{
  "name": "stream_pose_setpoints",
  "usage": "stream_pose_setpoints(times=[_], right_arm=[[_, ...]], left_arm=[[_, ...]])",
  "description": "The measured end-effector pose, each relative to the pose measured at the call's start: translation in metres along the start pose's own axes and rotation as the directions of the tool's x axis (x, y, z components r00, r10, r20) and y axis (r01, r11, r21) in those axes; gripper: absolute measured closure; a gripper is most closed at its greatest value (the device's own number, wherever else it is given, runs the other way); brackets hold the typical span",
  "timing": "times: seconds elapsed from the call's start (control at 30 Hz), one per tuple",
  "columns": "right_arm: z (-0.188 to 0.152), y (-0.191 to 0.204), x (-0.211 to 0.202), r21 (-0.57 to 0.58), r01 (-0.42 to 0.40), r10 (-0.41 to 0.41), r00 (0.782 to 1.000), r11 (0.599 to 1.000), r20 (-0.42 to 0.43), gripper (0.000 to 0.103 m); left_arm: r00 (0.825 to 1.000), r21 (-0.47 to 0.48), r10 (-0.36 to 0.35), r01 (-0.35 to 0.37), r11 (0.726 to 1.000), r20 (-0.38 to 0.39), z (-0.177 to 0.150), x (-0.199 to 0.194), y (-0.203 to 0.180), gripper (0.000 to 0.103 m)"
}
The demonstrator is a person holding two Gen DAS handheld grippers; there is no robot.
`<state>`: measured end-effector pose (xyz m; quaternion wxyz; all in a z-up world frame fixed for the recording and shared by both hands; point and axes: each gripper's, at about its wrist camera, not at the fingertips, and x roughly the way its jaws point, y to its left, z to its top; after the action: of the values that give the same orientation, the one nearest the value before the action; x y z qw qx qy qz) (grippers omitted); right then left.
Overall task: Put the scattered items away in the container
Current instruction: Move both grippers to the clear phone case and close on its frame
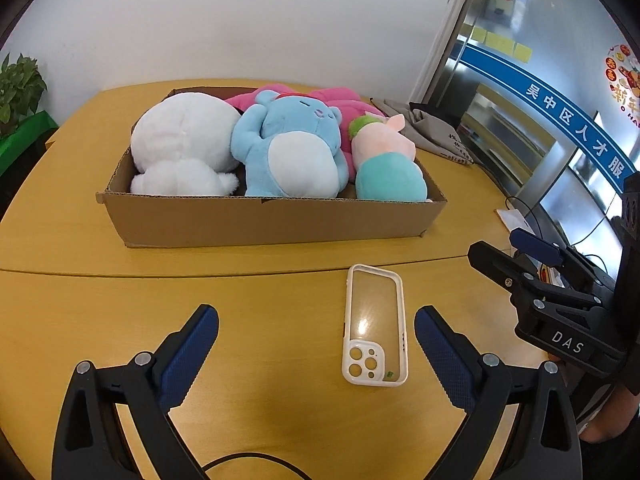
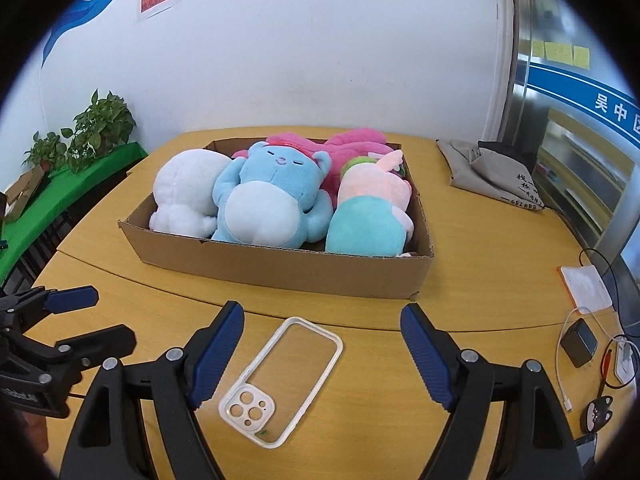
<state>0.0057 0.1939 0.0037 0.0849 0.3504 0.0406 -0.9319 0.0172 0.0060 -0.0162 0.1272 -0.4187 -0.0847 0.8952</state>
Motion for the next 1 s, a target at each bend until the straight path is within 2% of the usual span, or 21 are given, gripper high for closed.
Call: stream_pose_setpoints(times=[0.2,0.53,0.8,1.0], right_arm=[[0.000,-0.003,-0.001,0.004,0.035,-0.035,0.999,0.999,-0.002,0.022],[-0.004,-0.016,0.009,0.043,0.025,-0.024,0.999,0.999,-0.029,0.022],[-0.014,-0.024,0.029,0.067,0.025,-0.019,0.996,0.997,-0.085,0.022],[-0.040,-0.030,0.066,0.094,0.036,-0.016,0.979,0.995,-0.201,0.022]], left_arm=[[1.000,0.009,-0.019,0.019,1.000,-0.003,-0.002,0.000,-0.006,0.003],[0.998,0.018,-0.050,0.051,0.999,-0.029,-0.004,0.009,-0.012,0.003],[0.992,0.064,-0.062,0.069,0.996,-0.113,-0.015,0.034,-0.023,0.009],[0.975,0.078,-0.074,0.093,0.993,-0.211,-0.030,0.065,-0.029,0.025]])
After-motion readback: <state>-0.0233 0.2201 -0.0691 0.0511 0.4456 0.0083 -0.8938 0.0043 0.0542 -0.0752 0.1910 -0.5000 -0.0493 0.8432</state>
